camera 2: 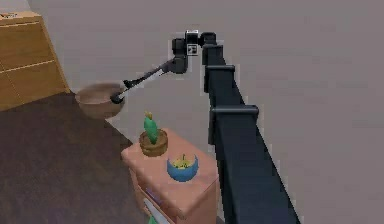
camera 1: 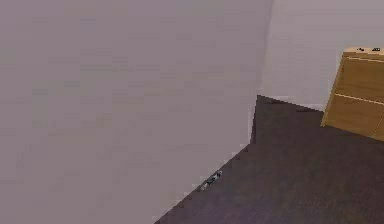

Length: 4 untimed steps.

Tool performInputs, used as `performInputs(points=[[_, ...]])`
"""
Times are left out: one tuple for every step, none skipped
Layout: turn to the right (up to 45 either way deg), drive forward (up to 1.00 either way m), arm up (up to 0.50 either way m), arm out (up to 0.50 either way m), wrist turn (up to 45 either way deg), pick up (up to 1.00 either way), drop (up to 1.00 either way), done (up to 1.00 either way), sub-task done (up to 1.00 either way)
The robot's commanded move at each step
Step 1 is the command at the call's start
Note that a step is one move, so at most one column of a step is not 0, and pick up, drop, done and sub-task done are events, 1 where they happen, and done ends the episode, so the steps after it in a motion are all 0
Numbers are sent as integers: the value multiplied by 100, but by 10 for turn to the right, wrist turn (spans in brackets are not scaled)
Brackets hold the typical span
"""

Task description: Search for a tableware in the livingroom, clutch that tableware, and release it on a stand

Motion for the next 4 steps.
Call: performInputs(points=[[0,0,0,0,450,0,0,0,0],[0,0,0,0,150,0,0,0,0],[0,0,-18,0,0,0,0,0,0],[0,0,-32,0,0,0,0,0,0]])
